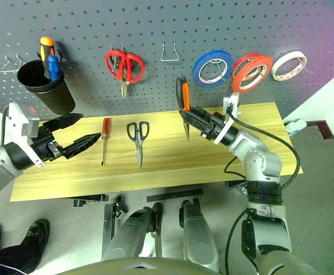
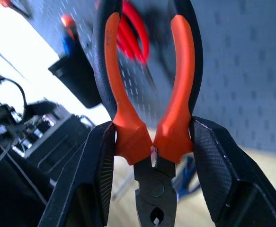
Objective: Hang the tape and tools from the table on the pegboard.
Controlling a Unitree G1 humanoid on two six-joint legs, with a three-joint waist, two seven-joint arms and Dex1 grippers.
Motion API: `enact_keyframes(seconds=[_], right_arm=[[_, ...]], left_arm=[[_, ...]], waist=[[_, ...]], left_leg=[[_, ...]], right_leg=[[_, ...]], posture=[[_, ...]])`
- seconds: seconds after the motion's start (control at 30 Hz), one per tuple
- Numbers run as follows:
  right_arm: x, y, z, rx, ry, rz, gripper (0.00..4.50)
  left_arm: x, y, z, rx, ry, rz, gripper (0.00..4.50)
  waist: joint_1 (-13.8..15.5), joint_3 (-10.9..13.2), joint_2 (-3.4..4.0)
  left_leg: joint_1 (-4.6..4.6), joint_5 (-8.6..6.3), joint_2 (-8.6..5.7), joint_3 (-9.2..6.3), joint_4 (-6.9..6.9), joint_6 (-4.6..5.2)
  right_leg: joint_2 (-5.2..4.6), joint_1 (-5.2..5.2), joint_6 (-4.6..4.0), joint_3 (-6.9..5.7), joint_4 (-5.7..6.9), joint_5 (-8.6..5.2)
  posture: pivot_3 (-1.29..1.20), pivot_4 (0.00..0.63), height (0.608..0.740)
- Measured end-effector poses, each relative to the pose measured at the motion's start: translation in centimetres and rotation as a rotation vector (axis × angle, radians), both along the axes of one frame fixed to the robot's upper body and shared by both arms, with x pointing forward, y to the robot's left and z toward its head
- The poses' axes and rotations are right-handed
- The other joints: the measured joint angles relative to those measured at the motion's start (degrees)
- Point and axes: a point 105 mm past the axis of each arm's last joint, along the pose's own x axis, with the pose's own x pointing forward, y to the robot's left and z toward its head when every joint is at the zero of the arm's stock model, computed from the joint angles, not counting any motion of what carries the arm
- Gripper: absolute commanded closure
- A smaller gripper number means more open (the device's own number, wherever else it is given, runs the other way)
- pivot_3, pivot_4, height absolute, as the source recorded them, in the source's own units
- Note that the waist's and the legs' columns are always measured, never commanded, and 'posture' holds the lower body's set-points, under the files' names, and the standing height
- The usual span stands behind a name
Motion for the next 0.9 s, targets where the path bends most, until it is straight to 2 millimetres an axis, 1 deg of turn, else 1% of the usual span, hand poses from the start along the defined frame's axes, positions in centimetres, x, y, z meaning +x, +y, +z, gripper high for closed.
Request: enact_keyframes(seconds=[0.1, 0.2, 0.33, 0.5, 0.57, 0.63, 0.73, 0.9], right_arm=[[-0.2, 0.5, 1.5, 0.021, -0.046, 0.023, 2.43], [-0.2, 0.7, 2.4, 0.039, -0.070, 0.035, 2.43], [-0.1, 1.0, 3.5, 0.046, -0.105, 0.035, 2.43], [0.3, 1.7, 6.5, 0.063, -0.201, 0.029, 2.43], [0.7, 2.1, 7.5, 0.090, -0.229, 0.014, 2.43], [1.2, 2.7, 8.1, 0.109, -0.253, -0.005, 2.43], [1.9, 3.5, 8.6, 0.119, -0.277, -0.025, 2.43], [3.6, 5.2, 9.1, 0.128, -0.306, -0.069, 2.43]], left_arm=[[0.4, 0.0, 0.3, -0.008, -0.021, 0.000, 0.00], [0.6, 0.1, 0.2, -0.012, -0.026, 0.005, 0.00], [0.7, -0.3, 0.0, -0.027, -0.021, -0.014, 0.00], [0.6, -0.4, -0.1, -0.038, -0.015, -0.021, 0.00], [0.5, -0.5, -0.3, -0.053, 0.001, -0.028, 0.00], [0.3, -0.7, -0.6, -0.074, 0.025, -0.039, 0.00], [0.2, -0.7, -0.8, -0.078, 0.040, -0.040, 0.00], [0.2, -0.5, -0.8, -0.074, 0.039, -0.026, 0.00]], waist=[[-0.07, -1.09, -0.08], [-0.40, -2.10, -0.13], [-0.79, -3.17, -0.08], [-1.55, -3.54, -0.06], [-1.61, -3.87, -0.03], [-1.56, -4.18, -0.01], [-1.39, -4.65, -0.01], [-1.33, -5.25, 0.00]], left_leg=[[0.00, 0.01, 0.00, 0.00, 0.03, 0.00], [0.00, 0.01, 0.00, 0.00, 0.07, 0.00], [0.00, 0.01, 0.00, 0.00, 0.20, 0.00], [0.00, 0.00, 0.01, 0.01, 0.53, 0.00], [0.00, 0.00, 0.02, 0.01, 0.65, 0.00], [0.00, 0.00, 0.02, 0.02, 0.79, -0.01], [0.04, 0.01, 0.02, 0.03, 0.90, -0.06], [0.39, 0.00, 0.02, 0.02, 0.90, -0.21]], right_leg=[[0.00, 0.02, -0.01, -0.02, 0.01, 0.01], [0.00, 0.05, -0.02, -0.03, 0.02, 0.02], [0.00, 0.09, -0.02, -0.05, 0.10, 0.05], [0.03, 0.10, -0.04, -0.06, 0.39, 0.10], [0.03, 0.09, -0.05, -0.07, 0.54, 0.10], [0.03, 0.08, -0.05, -0.08, 0.68, 0.10], [0.03, 0.12, -0.10, -0.08, 0.78, 0.13], [0.05, 0.44, -0.14, -0.11, 0.83, 0.19]], posture=[[-0.15, 0.150, 0.729], [-0.16, 0.141, 0.729], [-0.16, 0.129, 0.729], [-0.15, 0.118, 0.729], [-0.15, 0.115, 0.729], [-0.14, 0.110, 0.729], [-0.13, 0.102, 0.729], [-0.12, 0.095, 0.729]])
